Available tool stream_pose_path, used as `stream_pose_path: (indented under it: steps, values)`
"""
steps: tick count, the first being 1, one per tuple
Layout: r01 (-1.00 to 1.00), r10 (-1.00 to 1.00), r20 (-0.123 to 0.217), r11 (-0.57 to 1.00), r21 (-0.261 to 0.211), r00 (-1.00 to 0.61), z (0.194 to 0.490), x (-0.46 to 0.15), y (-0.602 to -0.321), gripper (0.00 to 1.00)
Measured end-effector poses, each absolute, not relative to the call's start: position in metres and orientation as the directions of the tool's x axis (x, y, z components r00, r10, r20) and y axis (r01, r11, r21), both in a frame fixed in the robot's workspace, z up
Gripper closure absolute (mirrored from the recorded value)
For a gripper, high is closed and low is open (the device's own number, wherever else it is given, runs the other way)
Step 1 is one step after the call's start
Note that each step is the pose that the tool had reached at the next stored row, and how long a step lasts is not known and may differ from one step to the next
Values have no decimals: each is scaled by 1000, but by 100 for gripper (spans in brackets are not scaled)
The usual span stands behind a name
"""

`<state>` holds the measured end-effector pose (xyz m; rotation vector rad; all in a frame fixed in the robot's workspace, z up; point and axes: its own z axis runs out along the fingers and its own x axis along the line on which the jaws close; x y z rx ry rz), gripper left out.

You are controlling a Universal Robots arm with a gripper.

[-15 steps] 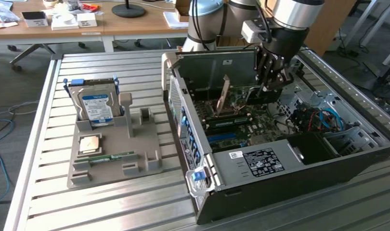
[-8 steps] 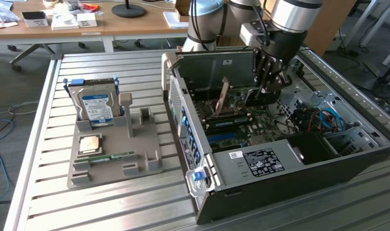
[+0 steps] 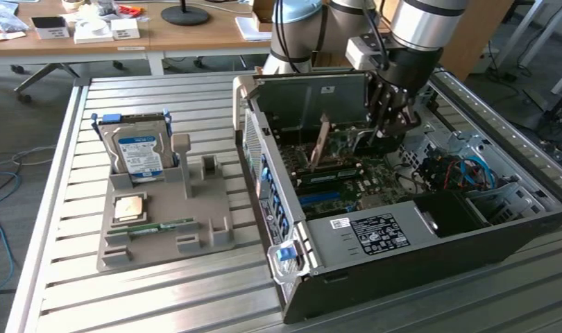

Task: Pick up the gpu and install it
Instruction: 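Insert the gpu into the slot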

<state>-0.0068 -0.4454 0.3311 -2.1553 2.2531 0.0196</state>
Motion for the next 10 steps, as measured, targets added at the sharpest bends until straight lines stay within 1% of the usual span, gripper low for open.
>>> stream_pose_path:
  steps: [10]
  values:
    - [-999, -999, -25, 44, -7, -44, 320, -8, -447, 73]
